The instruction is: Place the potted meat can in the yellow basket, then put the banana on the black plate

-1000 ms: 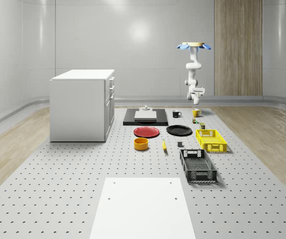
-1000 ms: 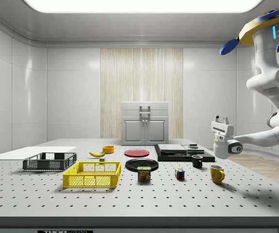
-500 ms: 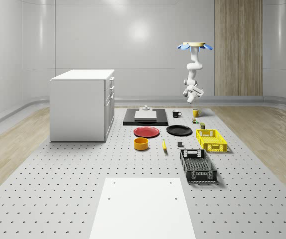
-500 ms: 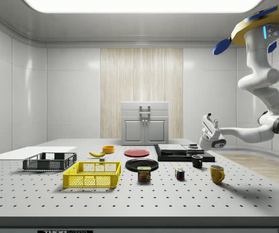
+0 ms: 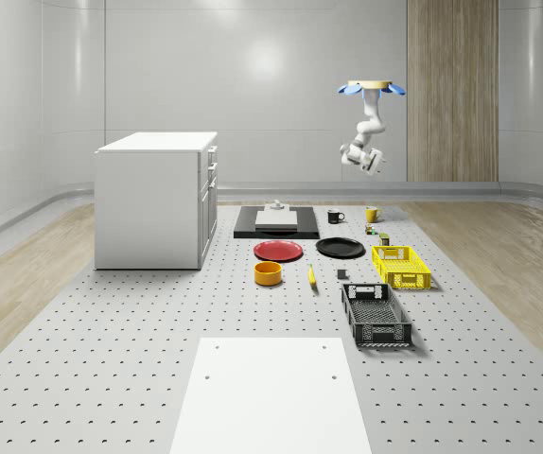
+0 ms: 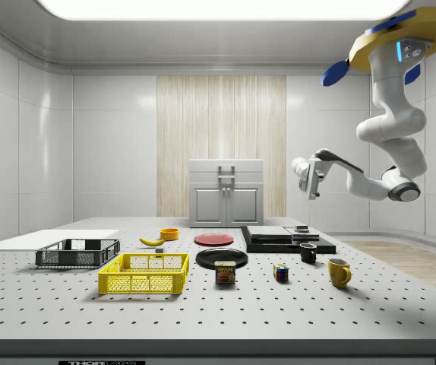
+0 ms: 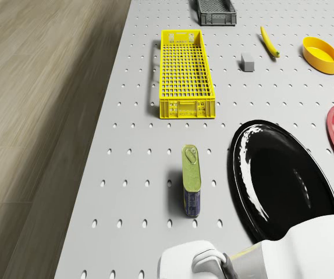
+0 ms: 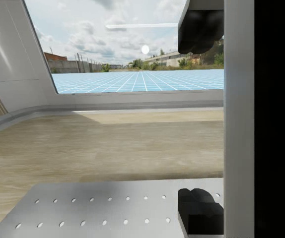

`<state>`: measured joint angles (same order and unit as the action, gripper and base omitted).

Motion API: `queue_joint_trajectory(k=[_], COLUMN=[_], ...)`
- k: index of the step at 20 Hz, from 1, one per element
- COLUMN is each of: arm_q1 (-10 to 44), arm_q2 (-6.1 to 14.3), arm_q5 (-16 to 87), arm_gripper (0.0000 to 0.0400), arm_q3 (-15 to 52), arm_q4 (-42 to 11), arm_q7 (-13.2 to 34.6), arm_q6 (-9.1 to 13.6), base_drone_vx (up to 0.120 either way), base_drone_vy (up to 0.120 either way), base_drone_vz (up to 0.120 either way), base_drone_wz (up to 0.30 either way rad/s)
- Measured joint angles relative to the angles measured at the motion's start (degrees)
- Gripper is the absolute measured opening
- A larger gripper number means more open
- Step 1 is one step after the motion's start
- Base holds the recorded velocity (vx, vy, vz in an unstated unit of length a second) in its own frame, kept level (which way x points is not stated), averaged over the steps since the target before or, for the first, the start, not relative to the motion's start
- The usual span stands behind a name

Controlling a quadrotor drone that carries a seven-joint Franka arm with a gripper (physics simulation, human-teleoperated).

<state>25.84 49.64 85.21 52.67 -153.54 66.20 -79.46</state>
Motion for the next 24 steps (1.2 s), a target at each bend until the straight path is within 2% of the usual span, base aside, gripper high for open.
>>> queue_joint_trajectory(k=[2, 5, 8, 11, 16, 24], arm_q1=[6.26, 15.05, 21.79, 26.36, 30.70, 33.65], arm_q2=[1.54, 3.71, 5.67, 7.35, 9.61, 12.48], arm_q5=[9.55, 19.14, 24.33, 26.89, 28.33, 27.99], arm_gripper=[0.0400, 0.0400, 0.0400, 0.0400, 0.0400, 0.0400], arm_q3=[4.82, 10.14, 13.62, 15.84, 17.97, 19.69], arm_q4=[-4.87, -9.12, -11.05, -11.89, -12.33, -12.35], arm_q7=[5.03, 11.34, 15.82, 18.82, 21.72, 23.92], arm_q6=[2.53, 6.58, 9.70, 11.59, 12.68, 11.82], base_drone_vx=[0.120, 0.120, 0.120, 0.120, 0.120, 0.120], base_drone_vy=[0.000, -0.013, -0.120, -0.120, -0.024, 0.000], base_drone_vz=[-0.120, -0.120, -0.120, -0.120, -0.120, -0.120], base_drone_wz=[0.000, 0.000, 0.000, 0.000, 0.000, 0.000])
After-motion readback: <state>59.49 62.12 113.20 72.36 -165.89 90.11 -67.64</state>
